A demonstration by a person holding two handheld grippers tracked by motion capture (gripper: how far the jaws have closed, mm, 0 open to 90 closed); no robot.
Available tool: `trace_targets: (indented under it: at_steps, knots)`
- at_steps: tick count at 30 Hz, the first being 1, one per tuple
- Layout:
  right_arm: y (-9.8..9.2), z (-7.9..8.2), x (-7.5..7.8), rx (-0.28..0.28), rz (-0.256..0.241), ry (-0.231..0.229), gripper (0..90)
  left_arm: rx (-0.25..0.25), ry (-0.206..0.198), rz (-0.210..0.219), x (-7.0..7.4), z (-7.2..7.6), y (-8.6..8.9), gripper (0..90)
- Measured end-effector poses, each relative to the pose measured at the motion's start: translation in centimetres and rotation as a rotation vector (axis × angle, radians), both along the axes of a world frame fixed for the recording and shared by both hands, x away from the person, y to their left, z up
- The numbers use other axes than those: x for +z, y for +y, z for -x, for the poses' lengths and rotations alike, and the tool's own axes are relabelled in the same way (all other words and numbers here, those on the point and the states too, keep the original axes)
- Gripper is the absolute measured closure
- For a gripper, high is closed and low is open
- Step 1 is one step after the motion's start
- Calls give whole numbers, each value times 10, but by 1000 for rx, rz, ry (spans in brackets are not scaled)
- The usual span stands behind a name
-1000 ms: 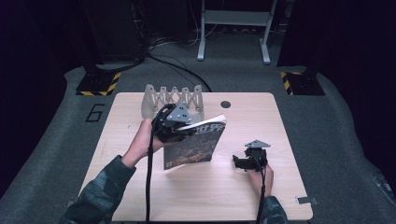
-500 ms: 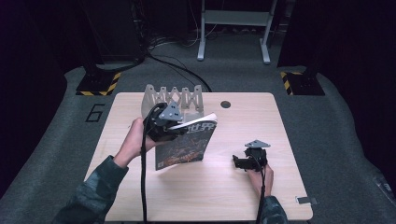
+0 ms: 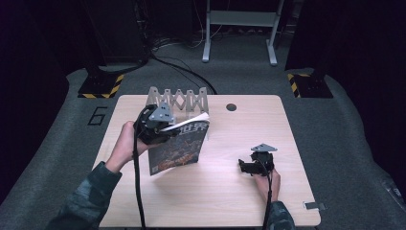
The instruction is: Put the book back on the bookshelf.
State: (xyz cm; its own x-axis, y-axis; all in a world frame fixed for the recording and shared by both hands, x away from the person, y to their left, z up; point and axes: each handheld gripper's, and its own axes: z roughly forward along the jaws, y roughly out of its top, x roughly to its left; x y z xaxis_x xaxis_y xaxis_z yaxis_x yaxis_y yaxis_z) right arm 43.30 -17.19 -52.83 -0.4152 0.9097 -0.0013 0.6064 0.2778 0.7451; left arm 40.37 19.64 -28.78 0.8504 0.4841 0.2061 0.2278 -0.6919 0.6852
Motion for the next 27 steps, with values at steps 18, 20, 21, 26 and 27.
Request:
trace_targets:
  at_steps: [18,20,21,26,27]
  knots:
    - [0,0,0,-5,-3,3,143,171,-15,20,-5,-7,45,822]
    - [0,0,0,-5,-3,2,144,185,-22,15,-5,-9,49,822]
    - [0,0,0,-5,-3,2,144,191,-18,13,-6,-9,51,822]
    - [0,0,0,-5,-3,2,144,228,-29,18,-6,-12,61,822]
    - [0,0,0,-5,-3,2,144,238,-32,19,-6,-13,64,822]
